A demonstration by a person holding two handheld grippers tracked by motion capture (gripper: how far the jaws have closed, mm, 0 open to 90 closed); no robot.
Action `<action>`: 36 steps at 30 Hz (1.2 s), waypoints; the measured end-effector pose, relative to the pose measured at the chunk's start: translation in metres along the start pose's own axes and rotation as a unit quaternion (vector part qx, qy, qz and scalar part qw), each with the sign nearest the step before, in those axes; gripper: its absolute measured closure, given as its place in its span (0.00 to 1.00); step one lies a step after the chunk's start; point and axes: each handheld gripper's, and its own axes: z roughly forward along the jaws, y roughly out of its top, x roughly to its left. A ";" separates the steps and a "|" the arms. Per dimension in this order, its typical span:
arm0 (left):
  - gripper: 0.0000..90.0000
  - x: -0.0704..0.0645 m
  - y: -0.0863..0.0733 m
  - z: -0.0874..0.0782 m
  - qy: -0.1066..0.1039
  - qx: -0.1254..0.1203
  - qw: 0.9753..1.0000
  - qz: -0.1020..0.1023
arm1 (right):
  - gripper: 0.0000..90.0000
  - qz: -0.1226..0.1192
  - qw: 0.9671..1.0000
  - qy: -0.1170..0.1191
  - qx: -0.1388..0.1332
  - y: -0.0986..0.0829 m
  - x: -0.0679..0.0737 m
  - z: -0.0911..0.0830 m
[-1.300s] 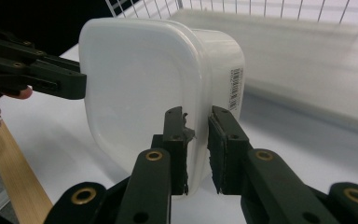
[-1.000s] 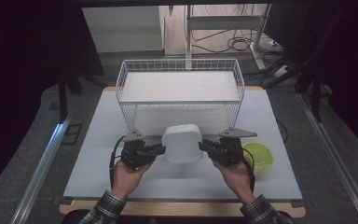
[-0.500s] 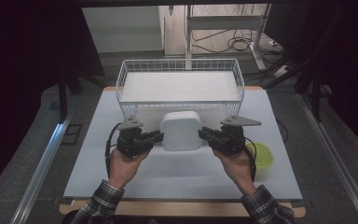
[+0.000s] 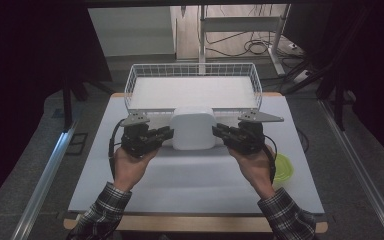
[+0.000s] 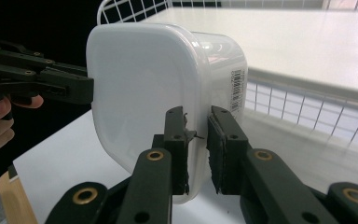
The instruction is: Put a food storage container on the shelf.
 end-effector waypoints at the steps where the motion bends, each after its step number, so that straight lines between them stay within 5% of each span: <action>1: 0.88 0.001 0.003 -0.001 0.001 -0.002 1.000 0.000 | 0.87 -0.001 1.000 0.000 -0.005 0.006 0.001 0.001; 21: 0.87 0.015 0.056 -0.010 0.016 -0.030 0.999 0.007 | 0.87 -0.005 1.000 -0.003 -0.026 0.059 -0.004 0.007; 36: 0.87 0.034 0.088 0.008 0.021 -0.022 1.000 0.003 | 0.86 0.016 0.999 -0.009 -0.026 0.085 -0.027 0.024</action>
